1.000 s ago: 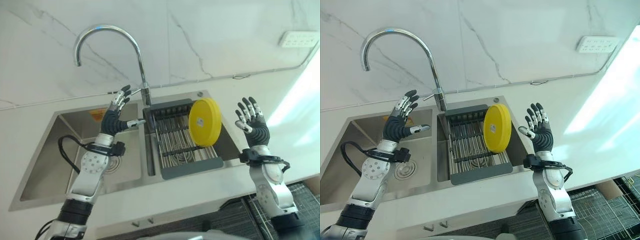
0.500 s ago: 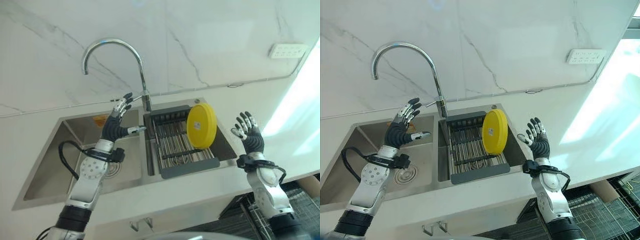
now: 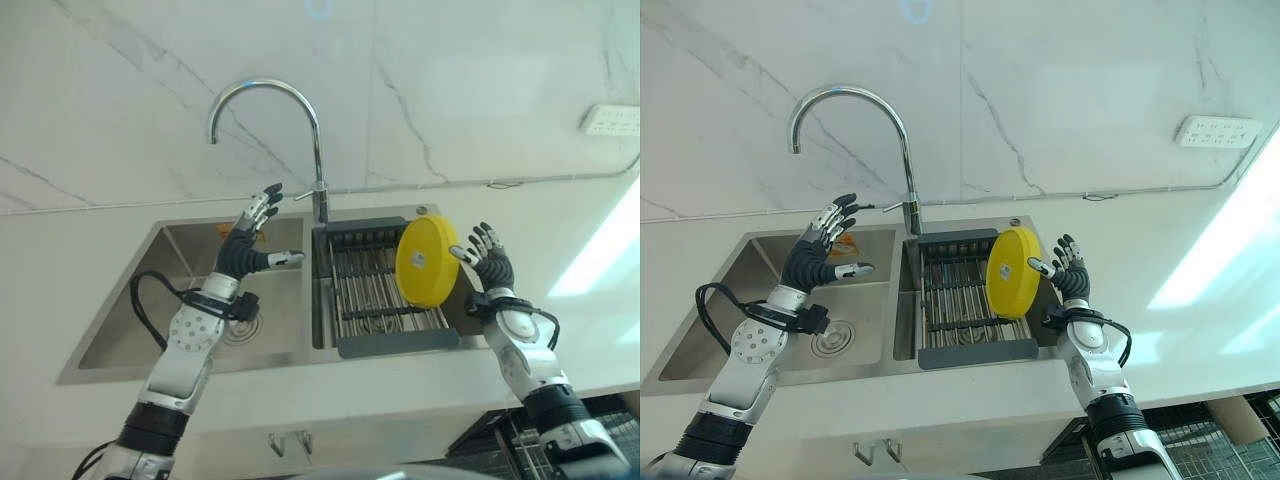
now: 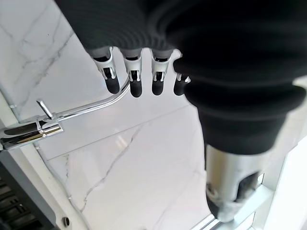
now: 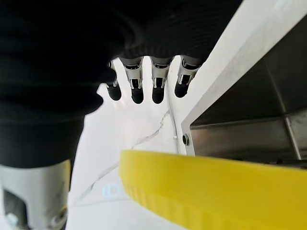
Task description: Place the dishes in the dishwasher.
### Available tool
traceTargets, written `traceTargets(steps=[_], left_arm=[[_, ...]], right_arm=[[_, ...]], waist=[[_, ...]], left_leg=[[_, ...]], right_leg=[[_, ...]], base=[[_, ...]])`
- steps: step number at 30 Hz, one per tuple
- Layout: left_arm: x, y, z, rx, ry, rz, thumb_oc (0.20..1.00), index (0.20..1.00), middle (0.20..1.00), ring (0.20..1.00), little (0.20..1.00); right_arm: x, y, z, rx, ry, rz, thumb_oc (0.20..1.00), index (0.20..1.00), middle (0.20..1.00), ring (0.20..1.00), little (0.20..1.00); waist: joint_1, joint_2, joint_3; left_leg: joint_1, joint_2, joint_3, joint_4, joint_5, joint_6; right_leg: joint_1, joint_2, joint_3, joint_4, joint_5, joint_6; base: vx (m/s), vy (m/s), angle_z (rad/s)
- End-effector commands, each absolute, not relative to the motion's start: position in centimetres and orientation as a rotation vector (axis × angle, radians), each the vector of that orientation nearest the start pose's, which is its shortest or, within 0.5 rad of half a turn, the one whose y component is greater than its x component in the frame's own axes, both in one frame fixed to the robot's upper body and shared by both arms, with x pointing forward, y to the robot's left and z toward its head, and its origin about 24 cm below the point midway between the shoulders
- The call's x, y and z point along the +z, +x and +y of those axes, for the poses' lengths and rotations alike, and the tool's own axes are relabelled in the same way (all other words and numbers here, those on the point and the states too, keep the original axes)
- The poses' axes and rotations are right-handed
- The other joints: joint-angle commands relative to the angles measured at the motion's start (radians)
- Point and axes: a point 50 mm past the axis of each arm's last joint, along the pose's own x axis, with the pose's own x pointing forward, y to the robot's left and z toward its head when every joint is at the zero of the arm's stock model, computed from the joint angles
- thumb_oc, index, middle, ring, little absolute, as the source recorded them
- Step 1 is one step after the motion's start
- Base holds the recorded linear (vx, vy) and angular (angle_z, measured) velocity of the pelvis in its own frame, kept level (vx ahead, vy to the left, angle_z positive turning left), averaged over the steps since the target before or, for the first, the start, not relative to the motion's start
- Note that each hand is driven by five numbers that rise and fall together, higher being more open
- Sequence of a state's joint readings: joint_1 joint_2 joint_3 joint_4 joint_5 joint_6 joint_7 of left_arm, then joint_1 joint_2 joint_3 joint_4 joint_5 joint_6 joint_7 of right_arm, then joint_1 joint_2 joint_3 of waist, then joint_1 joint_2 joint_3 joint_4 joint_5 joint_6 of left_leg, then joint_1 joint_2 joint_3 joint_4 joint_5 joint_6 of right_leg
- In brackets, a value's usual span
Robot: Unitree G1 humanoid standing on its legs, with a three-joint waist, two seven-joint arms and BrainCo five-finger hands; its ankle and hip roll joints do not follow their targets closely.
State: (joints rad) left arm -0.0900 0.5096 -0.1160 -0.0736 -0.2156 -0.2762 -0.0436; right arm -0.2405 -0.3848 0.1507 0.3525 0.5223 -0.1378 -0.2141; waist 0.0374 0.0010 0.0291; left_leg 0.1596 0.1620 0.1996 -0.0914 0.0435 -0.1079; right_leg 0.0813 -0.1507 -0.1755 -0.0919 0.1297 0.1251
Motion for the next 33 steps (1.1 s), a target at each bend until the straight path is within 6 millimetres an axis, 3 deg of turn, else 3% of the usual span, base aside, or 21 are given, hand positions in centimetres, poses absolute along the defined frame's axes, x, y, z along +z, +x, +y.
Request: traceTargets(steps=[1, 15, 23, 33], left_arm=[[15.2, 27.1, 18.7, -0.269, 0.303, -0.534, 1.000, 1.000, 1.000, 1.000, 1.000], [15.5, 27.0, 18.4, -0.283, 0.298, -0.546, 1.000, 1.000, 1.000, 1.000, 1.000], [15.5, 27.0, 18.3, -0.290, 0.296, -0.543, 1.000, 1.000, 1.000, 1.000, 1.000], [15.5, 27.0, 18.4, -0.294, 0.291, -0.537, 1.000, 1.000, 1.000, 1.000, 1.000]], right_arm=[[7.8, 31.9, -20.7, -0.130, 0.100, -0.094, 1.000, 1.000, 1.000, 1.000, 1.000], [4.8, 32.1, -19.8, -0.122, 0.088, 0.052, 1.000, 1.000, 1.000, 1.000, 1.000], [4.8, 32.4, -18.5, -0.081, 0.035, 0.058, 1.000, 1.000, 1.000, 1.000, 1.000], [4.0, 32.6, -18.6, -0.084, -0.066, 0.128, 1.000, 1.000, 1.000, 1.000, 1.000]], waist=[[0.011, -0.016, 0.005], [0.028, -0.014, 0.005], [0.035, -0.015, 0.008], [0.042, -0.016, 0.009]], left_leg=[[-0.015, 0.038, 0.001, 0.009, -0.014, -0.022], [-0.014, 0.038, -0.003, 0.007, -0.015, -0.024], [-0.014, 0.038, -0.005, 0.008, -0.013, -0.026], [-0.012, 0.036, -0.008, 0.009, -0.012, -0.027]], right_leg=[[0.059, -0.084, -0.065, 0.013, -0.058, 0.069], [0.069, -0.089, -0.075, 0.012, -0.061, 0.069], [0.072, -0.090, -0.080, 0.011, -0.061, 0.069], [0.077, -0.090, -0.082, 0.012, -0.064, 0.067]], base=[[0.00, 0.000, 0.00], [0.00, 0.000, 0.00], [0.00, 0.000, 0.00], [0.00, 0.000, 0.00]])
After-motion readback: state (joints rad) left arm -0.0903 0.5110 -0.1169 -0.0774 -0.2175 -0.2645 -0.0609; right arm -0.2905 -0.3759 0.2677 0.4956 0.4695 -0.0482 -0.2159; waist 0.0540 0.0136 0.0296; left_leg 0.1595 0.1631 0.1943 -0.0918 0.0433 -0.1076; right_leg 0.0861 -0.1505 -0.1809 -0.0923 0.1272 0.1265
